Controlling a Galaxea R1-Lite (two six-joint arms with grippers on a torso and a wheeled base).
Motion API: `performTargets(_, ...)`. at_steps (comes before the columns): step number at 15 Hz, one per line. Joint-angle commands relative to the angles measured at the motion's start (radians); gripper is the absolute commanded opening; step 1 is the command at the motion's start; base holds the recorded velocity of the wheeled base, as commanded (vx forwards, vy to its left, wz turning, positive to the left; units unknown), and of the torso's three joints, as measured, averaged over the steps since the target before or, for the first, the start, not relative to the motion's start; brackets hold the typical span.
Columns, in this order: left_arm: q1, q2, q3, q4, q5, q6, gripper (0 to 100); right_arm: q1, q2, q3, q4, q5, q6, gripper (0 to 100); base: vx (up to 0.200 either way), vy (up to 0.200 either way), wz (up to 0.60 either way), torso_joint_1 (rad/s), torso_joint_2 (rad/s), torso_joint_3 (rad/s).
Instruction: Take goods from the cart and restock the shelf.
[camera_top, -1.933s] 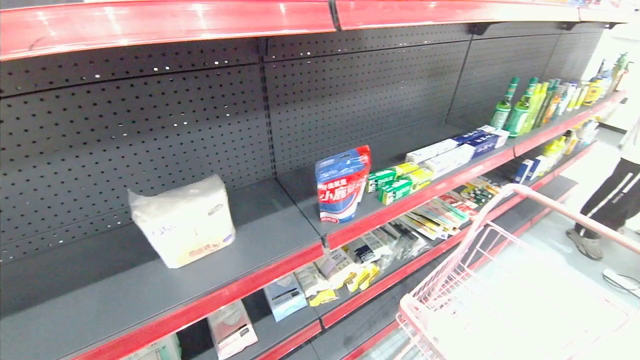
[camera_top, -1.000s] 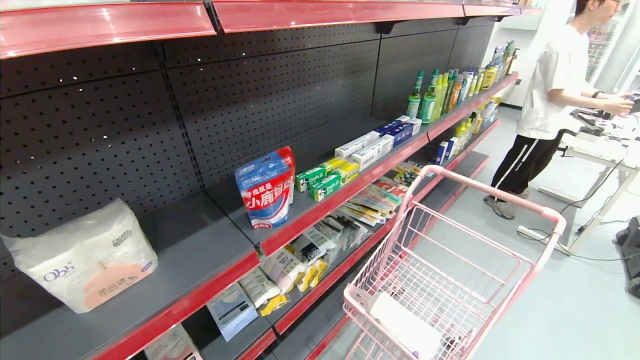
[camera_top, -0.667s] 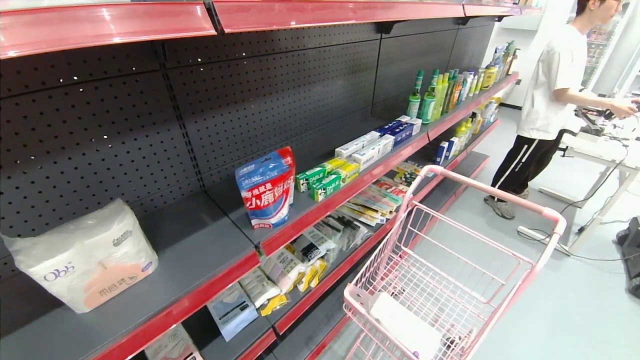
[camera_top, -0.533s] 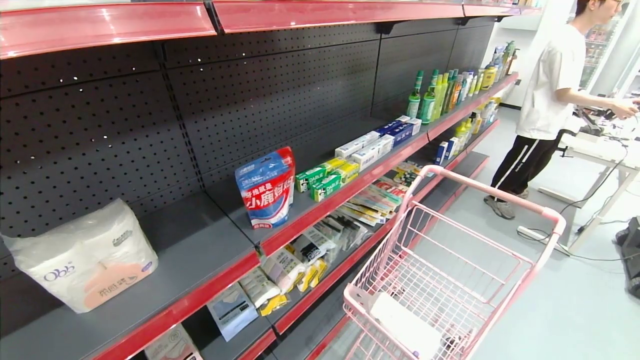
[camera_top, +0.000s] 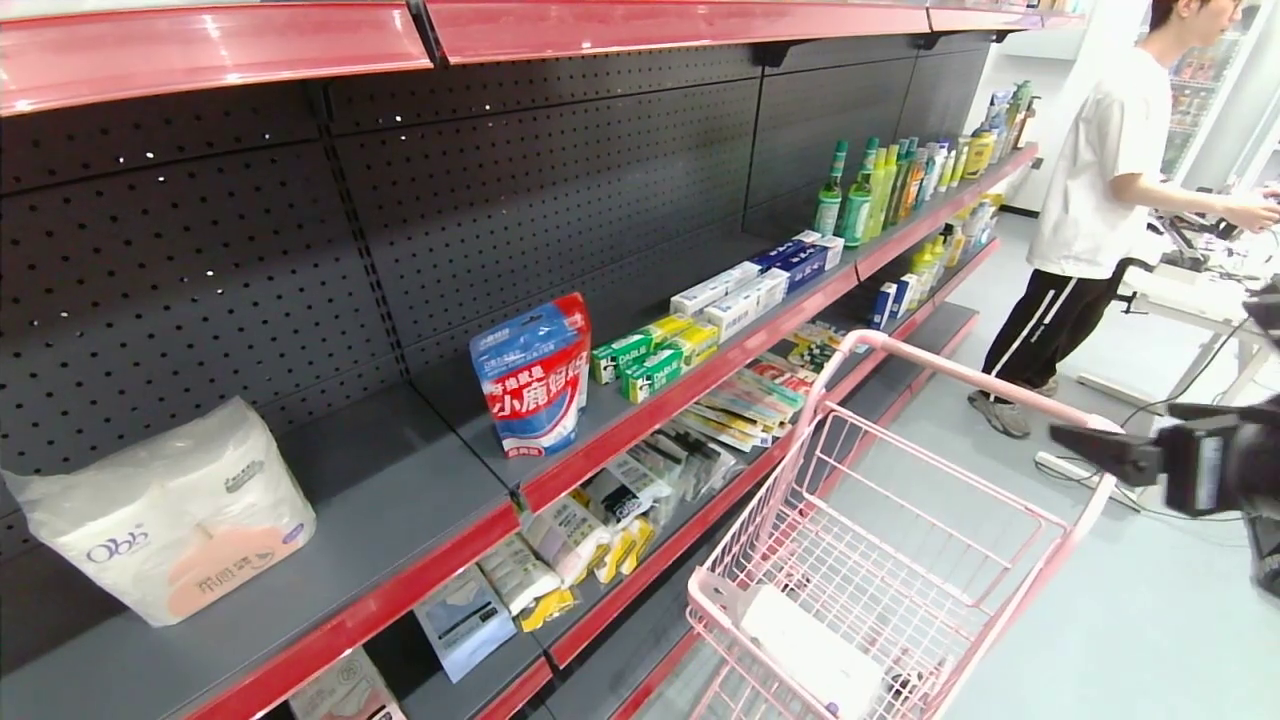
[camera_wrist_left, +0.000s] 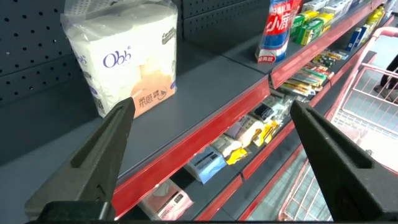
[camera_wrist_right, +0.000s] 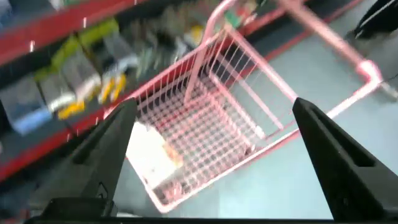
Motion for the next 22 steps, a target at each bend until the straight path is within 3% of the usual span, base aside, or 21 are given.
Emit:
performTargets(1, 0.000, 0.001, -0.001, 0.000, 0.001, 0.000, 100, 0.163, 0.485, -0.059, -0.017, 0.023, -0.047, 100, 0.000, 0.000, 0.00, 0.000, 0.00, 0.000)
performTargets(5, 0.000, 0.001, -0.001, 0.000, 0.001, 0.001, 100, 0.276, 0.690, -0.076, -0.019, 0.006, -0.116, 100, 0.000, 0.000, 0.00, 0.000, 0.00, 0.000)
performTargets(22, 0.000, 0.001, 0.001, 0.000, 0.002, -0.003, 100, 0.334, 0.976, -0.216, -0.019, 0.014, -0.251, 100, 0.000, 0.000, 0.00, -0.061, 0.14, 0.071)
